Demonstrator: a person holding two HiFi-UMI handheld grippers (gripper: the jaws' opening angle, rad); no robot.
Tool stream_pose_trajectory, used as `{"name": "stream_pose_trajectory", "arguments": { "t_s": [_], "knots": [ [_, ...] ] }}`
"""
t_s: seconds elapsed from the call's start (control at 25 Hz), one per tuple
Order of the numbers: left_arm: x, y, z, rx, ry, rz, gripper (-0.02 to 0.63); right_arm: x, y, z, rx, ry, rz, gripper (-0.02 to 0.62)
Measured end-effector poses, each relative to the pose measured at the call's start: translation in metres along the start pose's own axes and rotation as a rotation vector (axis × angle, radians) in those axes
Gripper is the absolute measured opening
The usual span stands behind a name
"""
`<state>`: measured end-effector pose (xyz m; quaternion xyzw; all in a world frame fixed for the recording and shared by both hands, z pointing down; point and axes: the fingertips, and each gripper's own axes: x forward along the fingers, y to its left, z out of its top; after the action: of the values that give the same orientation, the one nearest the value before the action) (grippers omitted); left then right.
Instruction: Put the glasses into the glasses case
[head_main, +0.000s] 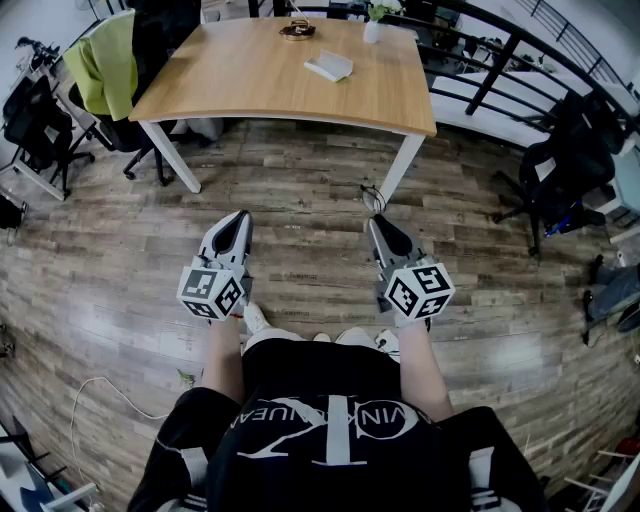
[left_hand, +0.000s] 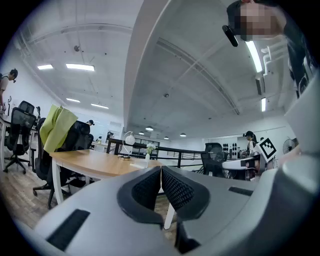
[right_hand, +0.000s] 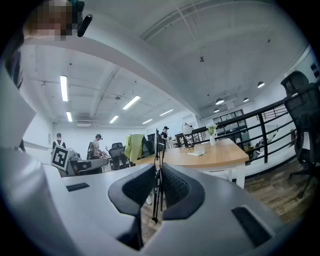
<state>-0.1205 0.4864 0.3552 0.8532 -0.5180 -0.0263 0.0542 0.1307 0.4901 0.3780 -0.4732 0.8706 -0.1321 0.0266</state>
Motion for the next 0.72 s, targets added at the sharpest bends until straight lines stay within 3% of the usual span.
{"name": "stream_pose_trajectory", "arguments": {
  "t_s": [0.72],
  "knots": [
    [0.034,-0.012,0.003,0.005,0.006,-0.041,0.021,0.001,-0.016,0.007,-0.034,-0.02,-0.013,0.051]
  ]
}}
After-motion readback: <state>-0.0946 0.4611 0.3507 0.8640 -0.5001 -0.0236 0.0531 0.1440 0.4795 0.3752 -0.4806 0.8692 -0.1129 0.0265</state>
